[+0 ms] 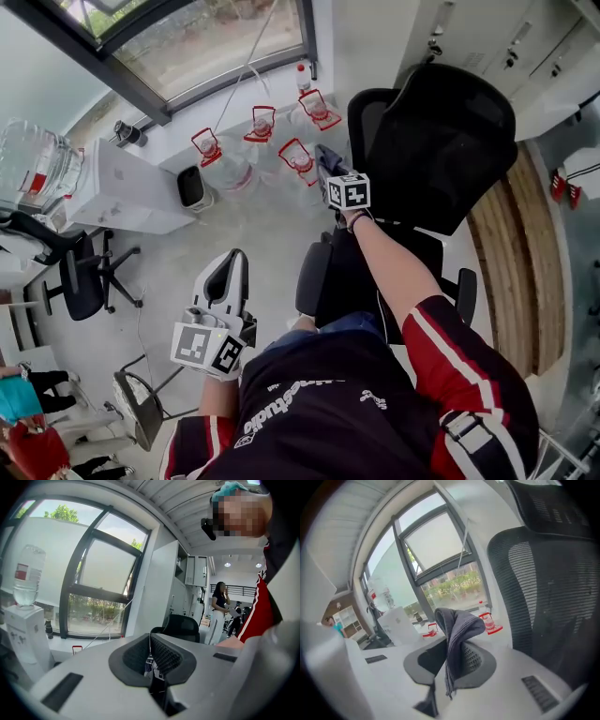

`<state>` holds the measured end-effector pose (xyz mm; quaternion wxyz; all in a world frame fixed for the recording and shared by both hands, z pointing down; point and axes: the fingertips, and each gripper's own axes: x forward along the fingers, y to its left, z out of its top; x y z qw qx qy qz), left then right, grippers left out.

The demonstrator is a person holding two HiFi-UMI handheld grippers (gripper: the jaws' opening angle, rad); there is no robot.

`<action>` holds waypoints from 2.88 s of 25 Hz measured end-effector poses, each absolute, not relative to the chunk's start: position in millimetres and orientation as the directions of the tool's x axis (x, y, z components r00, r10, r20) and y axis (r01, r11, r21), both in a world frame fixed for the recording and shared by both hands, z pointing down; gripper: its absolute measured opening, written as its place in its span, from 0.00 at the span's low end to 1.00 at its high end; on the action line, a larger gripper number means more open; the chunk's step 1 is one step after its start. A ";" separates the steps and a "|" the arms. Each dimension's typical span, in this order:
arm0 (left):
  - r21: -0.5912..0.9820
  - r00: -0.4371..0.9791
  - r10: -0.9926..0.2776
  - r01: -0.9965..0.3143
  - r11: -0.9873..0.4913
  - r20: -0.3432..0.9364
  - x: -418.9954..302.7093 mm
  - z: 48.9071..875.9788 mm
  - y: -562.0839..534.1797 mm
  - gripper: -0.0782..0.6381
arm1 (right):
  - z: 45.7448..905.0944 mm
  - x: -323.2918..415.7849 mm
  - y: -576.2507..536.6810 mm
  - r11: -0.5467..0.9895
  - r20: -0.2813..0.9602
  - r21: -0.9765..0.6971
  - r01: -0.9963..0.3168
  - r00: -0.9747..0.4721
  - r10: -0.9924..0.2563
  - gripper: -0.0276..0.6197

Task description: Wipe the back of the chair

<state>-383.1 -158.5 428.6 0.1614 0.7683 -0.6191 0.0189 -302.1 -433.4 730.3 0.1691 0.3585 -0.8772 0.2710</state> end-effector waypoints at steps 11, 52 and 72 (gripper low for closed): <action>0.228 0.276 -0.943 -0.946 -0.231 0.188 -329.8 414.4 -151.6 0.15 | 719.7 -254.2 -387.3 0.567 0.480 -0.380 -0.731 -0.680 -0.555 0.14; 0.268 0.327 -0.903 -0.930 -0.253 0.280 -292.4 463.4 -188.8 0.14 | 831.3 -182.1 -405.2 0.472 0.627 -0.294 -0.831 -0.541 -0.561 0.13; 0.244 0.415 -0.868 -0.903 -0.354 0.274 -187.2 459.8 -184.2 0.15 | 835.6 3.2 -409.9 0.335 0.657 -0.205 -0.920 -0.383 -0.649 0.13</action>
